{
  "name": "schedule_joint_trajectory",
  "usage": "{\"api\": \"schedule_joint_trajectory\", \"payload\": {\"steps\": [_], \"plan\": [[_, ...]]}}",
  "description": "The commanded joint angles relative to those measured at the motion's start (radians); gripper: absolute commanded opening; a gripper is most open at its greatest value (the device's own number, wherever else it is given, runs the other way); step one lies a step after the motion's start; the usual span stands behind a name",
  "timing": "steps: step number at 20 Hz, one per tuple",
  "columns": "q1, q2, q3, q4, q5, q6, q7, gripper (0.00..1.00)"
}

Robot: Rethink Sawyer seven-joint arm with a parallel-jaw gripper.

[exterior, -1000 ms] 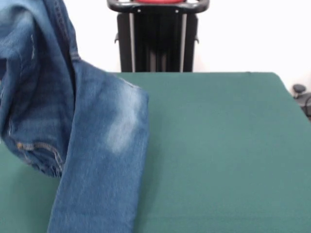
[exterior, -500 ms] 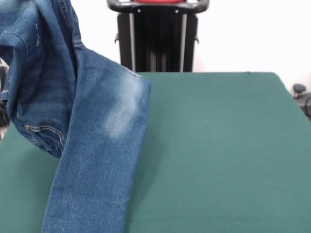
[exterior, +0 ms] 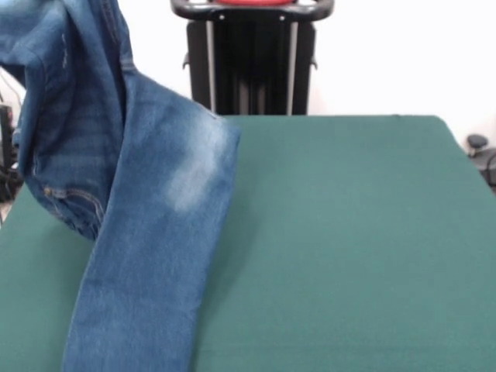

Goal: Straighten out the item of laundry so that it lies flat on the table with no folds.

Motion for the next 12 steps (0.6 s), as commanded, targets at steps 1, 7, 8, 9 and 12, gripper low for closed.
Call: {"api": "schedule_joint_trajectory", "payload": {"steps": [1, 7, 8, 9, 12], "plan": [[0.002, -0.281, 0.006, 0.145, -0.069, 0.128, 0.334, 1.0], [-0.008, -0.492, 0.034, 0.172, -0.149, 0.314, 0.451, 1.0], [-0.011, -0.504, 0.044, 0.171, -0.165, 0.332, 0.471, 1.0], [-0.01, -0.515, 0.044, 0.169, -0.178, 0.343, 0.484, 1.0], [-0.014, -0.527, 0.054, 0.161, -0.222, 0.366, 0.533, 1.0]]}}
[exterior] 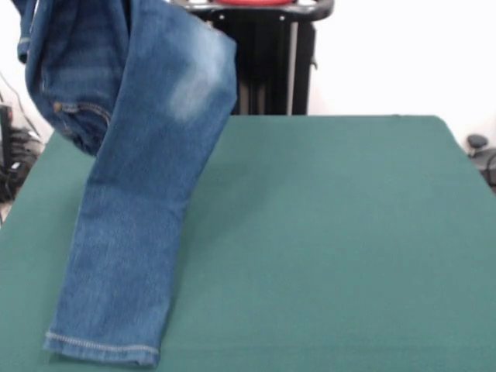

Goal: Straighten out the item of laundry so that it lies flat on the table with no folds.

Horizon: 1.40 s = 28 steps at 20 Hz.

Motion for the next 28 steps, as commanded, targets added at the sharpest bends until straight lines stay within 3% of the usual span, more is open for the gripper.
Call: {"api": "schedule_joint_trajectory", "payload": {"steps": [1, 7, 13, 28], "plan": [[0.018, -0.164, 0.049, 0.089, -0.096, 0.114, 0.466, 1.0], [0.038, -0.166, 0.017, 0.091, -0.137, 0.111, 0.498, 1.0], [0.05, -0.104, -0.038, 0.109, -0.126, 0.035, 0.443, 1.0], [-0.028, -0.049, 0.012, 0.125, -0.268, -0.013, 0.516, 1.0]]}}
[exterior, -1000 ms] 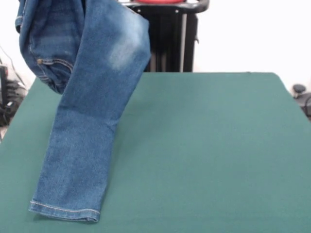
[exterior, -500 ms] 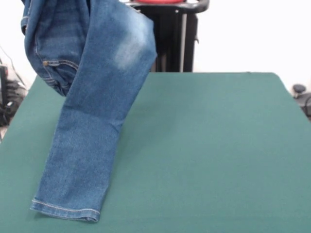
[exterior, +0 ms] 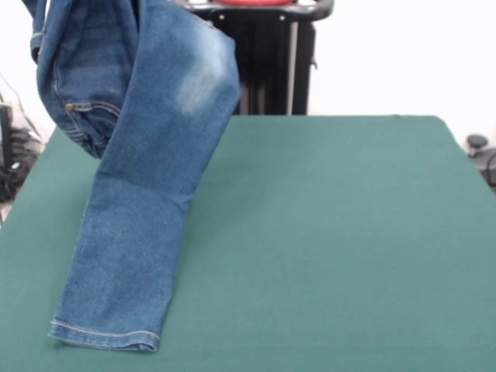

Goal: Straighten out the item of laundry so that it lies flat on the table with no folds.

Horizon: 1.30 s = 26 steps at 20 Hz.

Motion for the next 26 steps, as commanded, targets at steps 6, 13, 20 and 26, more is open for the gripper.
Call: {"api": "schedule_joint_trajectory", "payload": {"steps": [6, 13, 20, 26], "plan": [[-0.13, -0.009, 0.21, 0.189, -0.185, 0.037, 0.436, 1.0], [-0.229, 0.019, 0.326, 0.27, -0.127, 0.119, 0.366, 1.0], [-0.271, 0.022, 0.346, 0.323, -0.05, 0.183, 0.276, 1.0], [-0.332, 0.206, 0.435, 0.26, 0.029, 0.303, 0.171, 1.0]]}}
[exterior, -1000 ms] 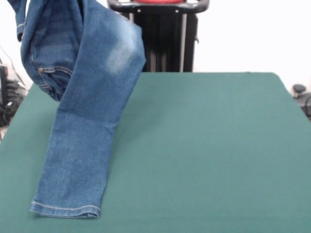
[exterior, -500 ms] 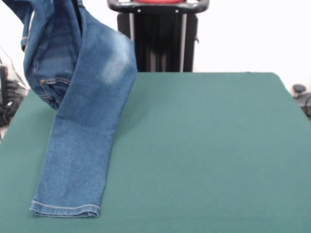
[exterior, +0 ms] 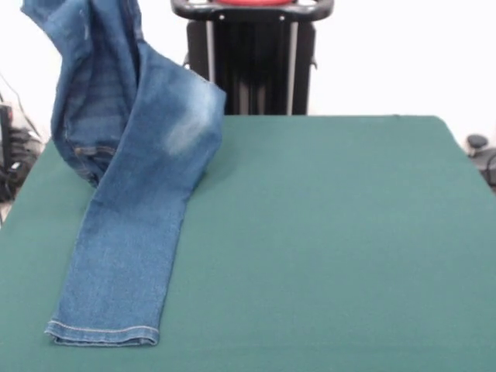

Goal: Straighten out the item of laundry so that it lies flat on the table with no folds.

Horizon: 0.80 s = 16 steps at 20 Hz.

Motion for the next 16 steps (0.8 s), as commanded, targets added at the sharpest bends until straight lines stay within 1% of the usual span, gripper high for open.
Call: {"api": "schedule_joint_trajectory", "payload": {"steps": [1, 3, 6, 8, 10, 13, 14, 15, 16], "plan": [[-0.028, 0.237, 0.17, 0.069, 0.1, 0.217, 0.084, 1.0], [-0.014, 0.322, 0.161, 0.017, 0.099, 0.244, 0.069, 1.0], [0.025, 0.464, 0.143, -0.097, 0.06, 0.239, 0.048, 1.0], [0.03, 0.545, 0.165, -0.166, 0.032, 0.231, 0.024, 1.0], [0.004, 0.611, 0.221, -0.209, 0.022, 0.249, -0.006, 1.0], [-0.016, 0.64, 0.256, -0.222, 0.025, 0.26, -0.02, 1.0], [-0.009, 0.648, 0.248, -0.23, 0.03, 0.258, -0.014, 1.0], [0.003, 0.641, 0.234, -0.225, 0.028, 0.231, 0.002, 1.0], [0.004, 0.641, 0.237, -0.218, 0.042, 0.24, 0.008, 1.0]]}}
